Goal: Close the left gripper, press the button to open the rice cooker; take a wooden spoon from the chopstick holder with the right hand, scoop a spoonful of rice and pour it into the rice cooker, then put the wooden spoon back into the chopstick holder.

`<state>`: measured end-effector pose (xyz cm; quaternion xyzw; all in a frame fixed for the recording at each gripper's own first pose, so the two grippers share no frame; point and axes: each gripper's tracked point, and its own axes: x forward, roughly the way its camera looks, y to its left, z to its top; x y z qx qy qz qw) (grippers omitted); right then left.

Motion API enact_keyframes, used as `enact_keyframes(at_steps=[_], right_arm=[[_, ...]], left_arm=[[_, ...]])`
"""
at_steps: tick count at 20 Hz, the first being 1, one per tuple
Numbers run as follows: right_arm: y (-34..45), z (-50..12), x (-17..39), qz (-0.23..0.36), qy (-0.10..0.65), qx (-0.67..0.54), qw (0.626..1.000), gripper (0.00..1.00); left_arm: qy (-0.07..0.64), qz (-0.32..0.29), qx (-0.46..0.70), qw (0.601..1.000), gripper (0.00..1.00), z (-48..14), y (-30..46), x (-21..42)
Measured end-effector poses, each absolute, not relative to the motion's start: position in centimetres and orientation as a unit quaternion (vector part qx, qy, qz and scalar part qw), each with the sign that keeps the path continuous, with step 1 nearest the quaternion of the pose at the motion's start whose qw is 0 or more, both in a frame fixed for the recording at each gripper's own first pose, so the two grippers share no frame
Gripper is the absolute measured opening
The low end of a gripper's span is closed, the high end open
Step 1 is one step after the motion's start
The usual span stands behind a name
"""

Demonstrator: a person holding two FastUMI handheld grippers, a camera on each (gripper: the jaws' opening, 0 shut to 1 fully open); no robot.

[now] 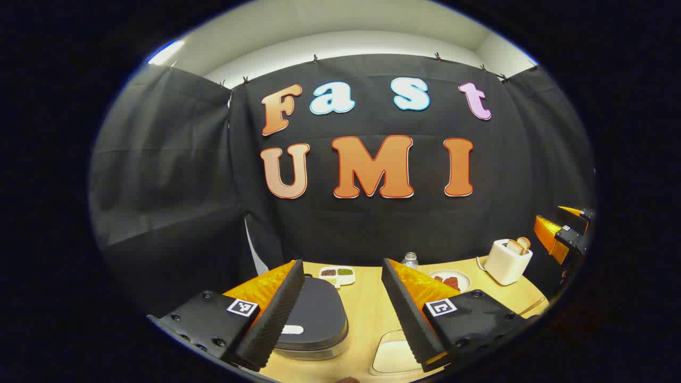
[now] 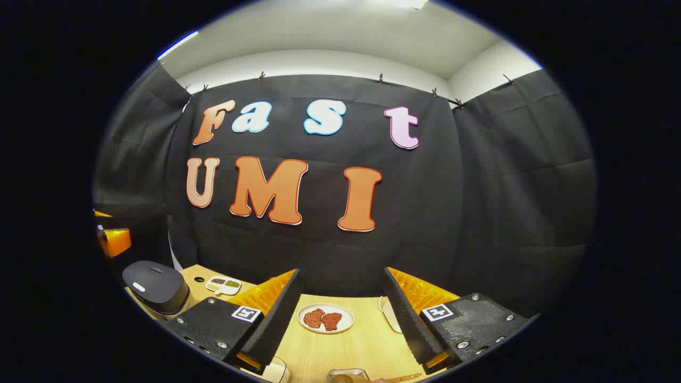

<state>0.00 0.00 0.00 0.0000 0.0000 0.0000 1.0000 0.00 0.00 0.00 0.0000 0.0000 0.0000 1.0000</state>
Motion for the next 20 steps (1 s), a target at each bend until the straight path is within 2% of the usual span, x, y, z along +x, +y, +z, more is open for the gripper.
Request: enact_keyframes(at_steps=[5,13,20], right_arm=[[-0.9,-1.3,0.5,0.007,0.014,0.004,1.000,0.94],[-3.7,-2.1,0.2,-0.030,0.022,0.009,0.999,0.96],[-5.4,-3.8,-1.5,-0.054,0.046,0.003,0.997,0.94]], left_arm=[[0.005,0.009,-0.011,1.000,0.97,0.0,-1.1,0.5],[0.001,-0.001,0.002,1.000,0.98,1.0,-1.2,1.7],[0.015,-0.004,0.001,1.000,0.97,0.7,0.3,2.8]])
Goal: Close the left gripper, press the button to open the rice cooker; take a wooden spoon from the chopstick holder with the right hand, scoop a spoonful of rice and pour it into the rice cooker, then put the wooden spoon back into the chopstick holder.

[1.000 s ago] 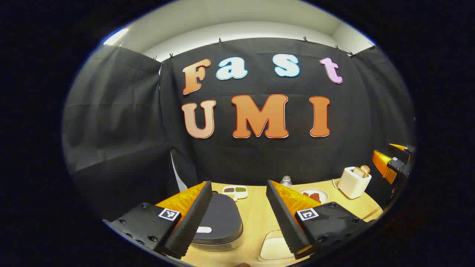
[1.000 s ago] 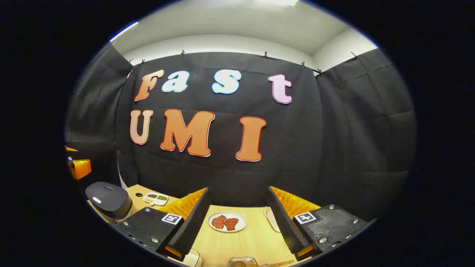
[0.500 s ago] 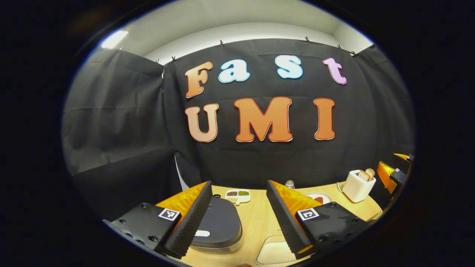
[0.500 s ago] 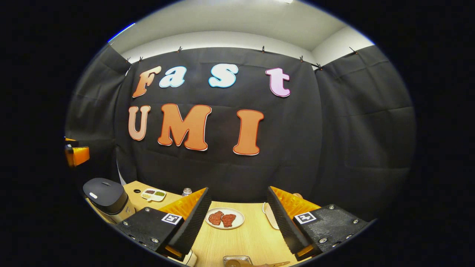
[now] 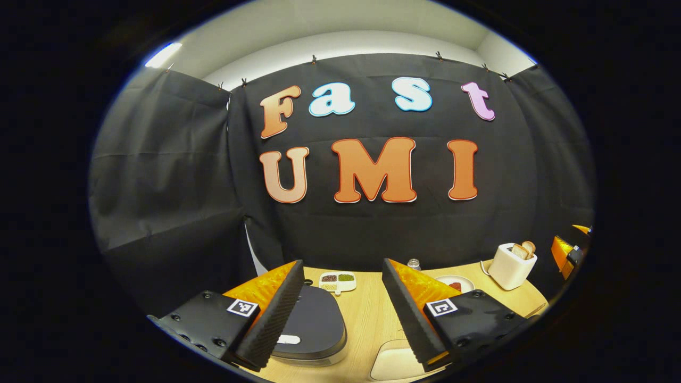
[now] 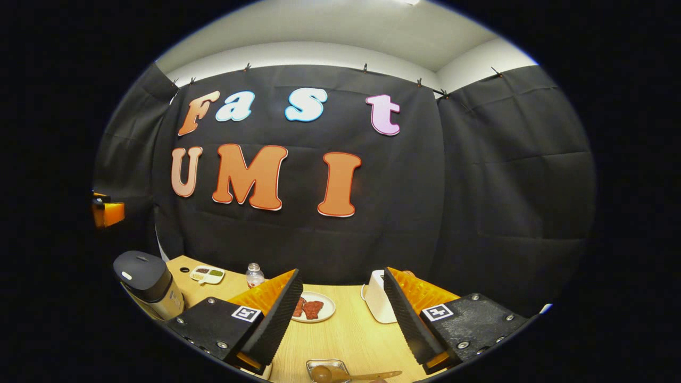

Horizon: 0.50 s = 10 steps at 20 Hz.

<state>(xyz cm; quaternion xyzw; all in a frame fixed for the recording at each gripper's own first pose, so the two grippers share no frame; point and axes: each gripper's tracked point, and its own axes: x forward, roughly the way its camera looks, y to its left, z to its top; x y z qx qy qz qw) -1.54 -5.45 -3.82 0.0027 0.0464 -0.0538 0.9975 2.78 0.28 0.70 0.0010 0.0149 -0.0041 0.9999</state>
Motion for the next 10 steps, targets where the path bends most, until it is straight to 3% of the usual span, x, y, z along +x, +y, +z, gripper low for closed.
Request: enact_keyframes(at_steps=[2,6,7,10], right_arm=[[-5.8,-4.4,-2.1,-0.058,0.052,0.003,0.997,0.94],[-6.9,-5.8,-3.2,-0.078,0.071,0.014,0.994,0.94],[-7.1,-6.0,-3.4,-0.082,0.076,0.019,0.993,0.94],[-8.5,-7.0,-4.4,-0.102,0.089,0.019,0.991,0.95]], left_arm=[[0.028,-0.020,0.006,0.999,0.71,0.0,0.4,3.7],[0.122,-0.039,0.013,0.992,0.15,-4.6,1.6,5.8],[0.147,-0.033,0.008,0.989,0.08,-6.0,2.1,6.1],[0.230,-0.019,-0.010,0.973,0.02,-9.1,4.2,7.7]])
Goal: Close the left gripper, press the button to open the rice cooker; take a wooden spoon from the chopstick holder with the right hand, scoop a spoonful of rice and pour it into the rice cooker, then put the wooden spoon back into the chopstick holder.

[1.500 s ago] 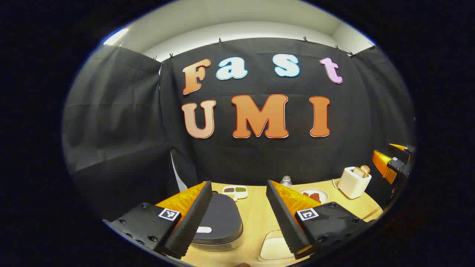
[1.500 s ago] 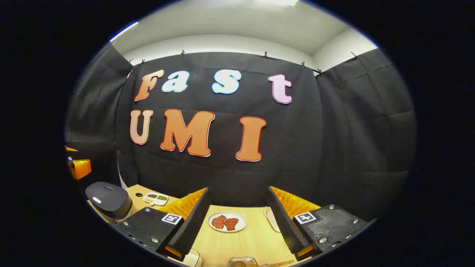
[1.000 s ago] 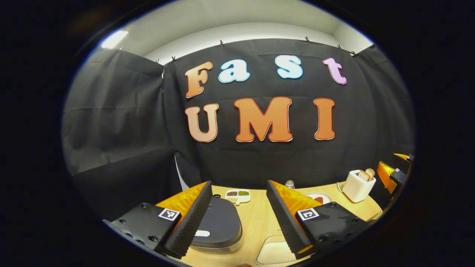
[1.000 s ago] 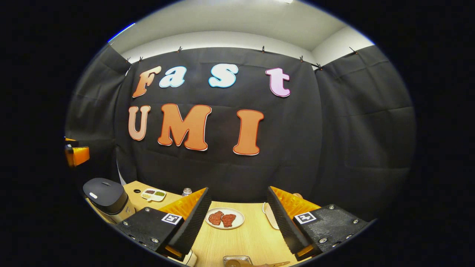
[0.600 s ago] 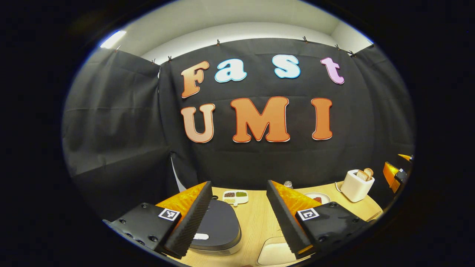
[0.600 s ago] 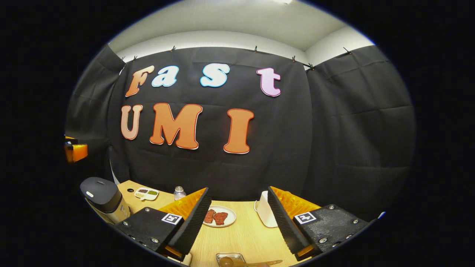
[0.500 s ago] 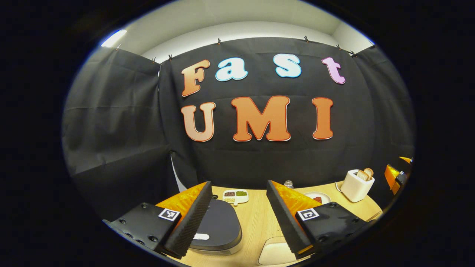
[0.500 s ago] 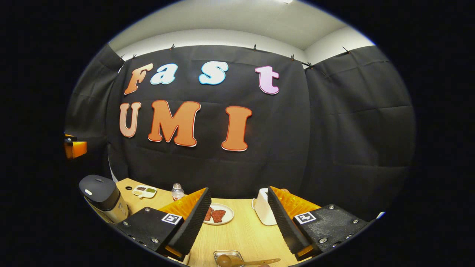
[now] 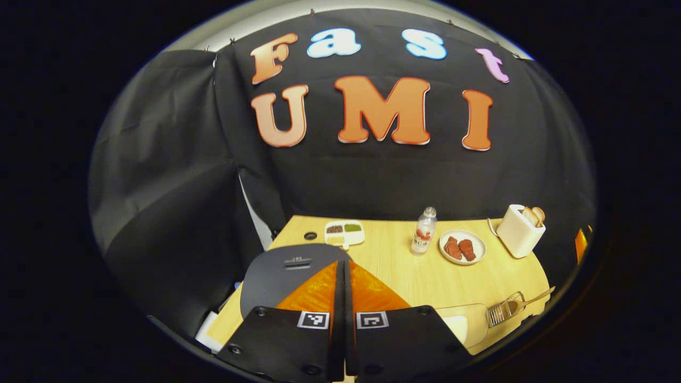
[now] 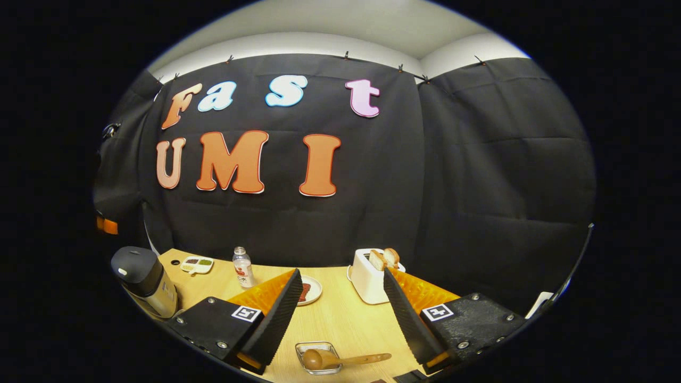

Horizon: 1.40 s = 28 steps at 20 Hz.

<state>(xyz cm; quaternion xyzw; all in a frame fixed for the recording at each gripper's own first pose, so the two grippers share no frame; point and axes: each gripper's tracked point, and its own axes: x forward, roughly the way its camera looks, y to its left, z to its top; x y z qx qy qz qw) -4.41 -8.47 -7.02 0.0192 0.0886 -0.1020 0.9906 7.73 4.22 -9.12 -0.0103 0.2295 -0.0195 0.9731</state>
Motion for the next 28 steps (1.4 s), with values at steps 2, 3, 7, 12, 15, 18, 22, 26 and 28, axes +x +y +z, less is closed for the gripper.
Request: enact_keyframes(at_steps=[2,3,7,12,15,18,22,26,28], right_arm=[[-9.5,-7.9,-5.3,-0.115,0.100,0.015,0.988,0.94],[-9.9,-8.5,-5.6,-0.121,0.107,0.014,0.987,0.94],[-11.3,-10.7,-7.1,-0.143,0.140,0.019,0.980,0.95],[-11.9,-12.5,-7.8,-0.153,0.166,0.008,0.974,0.95],[-11.5,-13.5,-7.8,-0.146,0.182,0.011,0.972,0.95],[-11.5,-13.6,-7.3,-0.147,0.181,0.034,0.972,0.94],[-11.5,-14.9,-7.2,-0.152,0.198,0.035,0.968,0.95],[-10.8,-16.4,-7.2,-0.150,0.220,0.048,0.963,0.95],[-10.4,-17.4,-7.3,-0.141,0.234,0.058,0.960,0.94]], left_arm=[[0.283,-0.015,-0.042,0.958,0.05,-10.4,5.6,8.2],[0.310,-0.015,-0.058,0.949,0.05,-10.9,6.1,8.4],[0.400,-0.001,-0.095,0.911,0.02,-13.1,8.7,8.7],[0.504,-0.008,-0.138,0.853,0.05,-16.8,8.7,6.5],[0.549,-0.007,-0.152,0.822,0.05,-19.1,8.8,5.3],[0.556,0.000,-0.150,0.818,0.05,-20.4,9.1,5.6],[0.565,-0.008,-0.132,0.814,0.05,-20.7,9.1,5.1],[0.548,-0.008,-0.110,0.829,0.06,-20.6,8.8,5.0],[0.540,-0.007,-0.093,0.836,0.05,-20.4,8.8,4.7]])
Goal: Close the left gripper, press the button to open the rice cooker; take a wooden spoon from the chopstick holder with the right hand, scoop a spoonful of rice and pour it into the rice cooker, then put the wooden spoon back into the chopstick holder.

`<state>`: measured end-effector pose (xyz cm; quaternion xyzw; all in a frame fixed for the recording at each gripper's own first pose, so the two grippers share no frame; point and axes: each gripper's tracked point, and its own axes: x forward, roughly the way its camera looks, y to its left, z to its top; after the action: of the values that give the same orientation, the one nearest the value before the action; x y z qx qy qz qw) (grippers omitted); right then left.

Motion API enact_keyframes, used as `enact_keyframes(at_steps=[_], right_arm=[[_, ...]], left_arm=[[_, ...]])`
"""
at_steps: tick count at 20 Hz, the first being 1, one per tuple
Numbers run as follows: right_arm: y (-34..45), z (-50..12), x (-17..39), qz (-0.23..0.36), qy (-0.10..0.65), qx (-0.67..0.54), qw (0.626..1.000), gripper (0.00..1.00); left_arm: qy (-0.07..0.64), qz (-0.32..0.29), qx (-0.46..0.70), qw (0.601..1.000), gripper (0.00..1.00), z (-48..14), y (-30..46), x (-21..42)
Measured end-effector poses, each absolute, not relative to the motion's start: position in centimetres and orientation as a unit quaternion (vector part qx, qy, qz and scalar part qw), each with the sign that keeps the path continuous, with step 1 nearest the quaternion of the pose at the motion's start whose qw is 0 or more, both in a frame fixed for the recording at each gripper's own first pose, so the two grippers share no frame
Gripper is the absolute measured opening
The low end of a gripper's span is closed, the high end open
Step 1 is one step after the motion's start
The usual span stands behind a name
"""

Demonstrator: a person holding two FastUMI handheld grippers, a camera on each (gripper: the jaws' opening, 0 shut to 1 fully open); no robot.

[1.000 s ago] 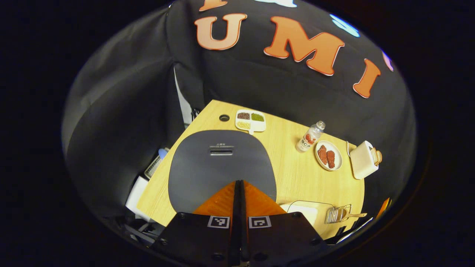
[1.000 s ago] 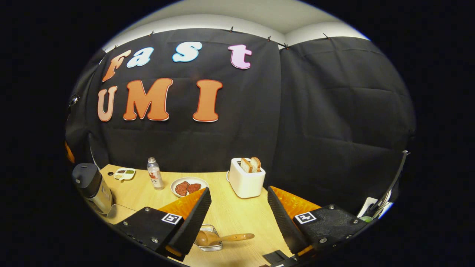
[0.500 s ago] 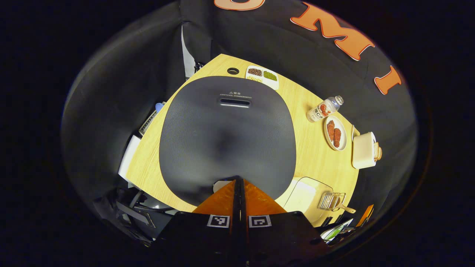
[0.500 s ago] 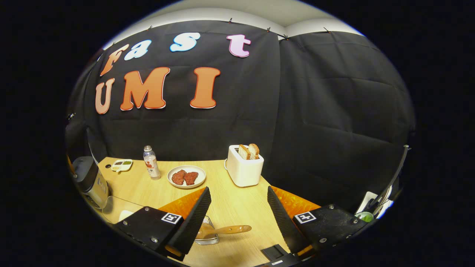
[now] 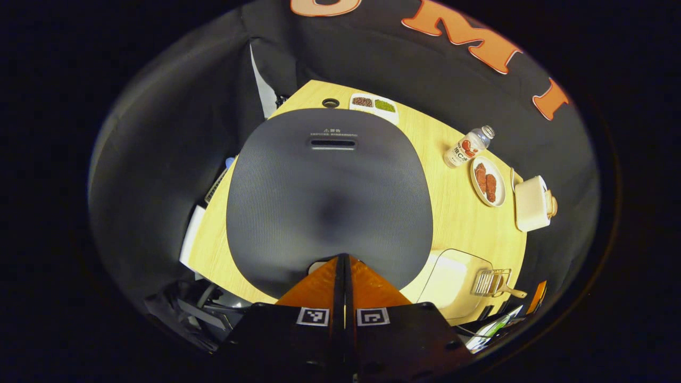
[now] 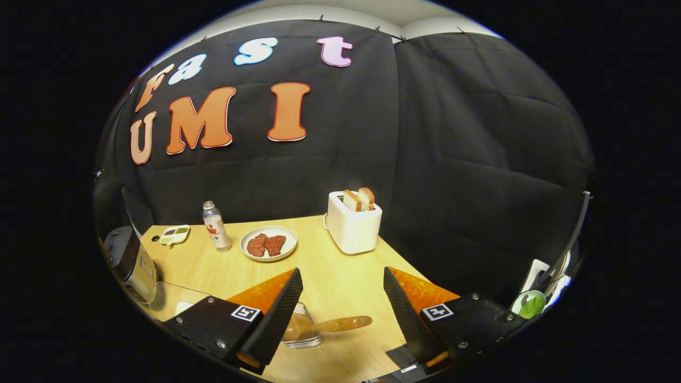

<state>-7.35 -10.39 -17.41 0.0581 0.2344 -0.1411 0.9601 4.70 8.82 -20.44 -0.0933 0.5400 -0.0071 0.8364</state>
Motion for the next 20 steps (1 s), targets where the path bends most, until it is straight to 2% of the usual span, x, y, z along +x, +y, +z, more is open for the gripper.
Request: enact_keyframes(at_steps=[8,12,16,17,20], right_arm=[[-10.9,-21.9,-8.3,-0.121,0.294,0.068,0.946,0.95],[-10.1,-24.1,-8.5,-0.104,0.322,0.086,0.937,0.95],[-9.1,-25.8,-8.4,-0.087,0.344,0.098,0.930,0.95],[-8.9,-26.1,-8.4,-0.083,0.350,0.102,0.928,0.96],[-8.7,-26.9,-8.2,-0.078,0.359,0.123,0.922,0.96]], left_arm=[[0.411,0.002,-0.026,0.911,0.06,-12.9,9.1,6.5],[0.254,0.045,-0.024,0.966,0.05,-5.3,11.1,11.5],[0.151,0.096,-0.002,0.984,0.05,-0.4,13.1,13.3],[0.126,0.107,0.013,0.986,0.08,0.7,13.7,13.4],[0.053,0.108,0.021,0.992,0.02,4.2,13.3,12.3]])
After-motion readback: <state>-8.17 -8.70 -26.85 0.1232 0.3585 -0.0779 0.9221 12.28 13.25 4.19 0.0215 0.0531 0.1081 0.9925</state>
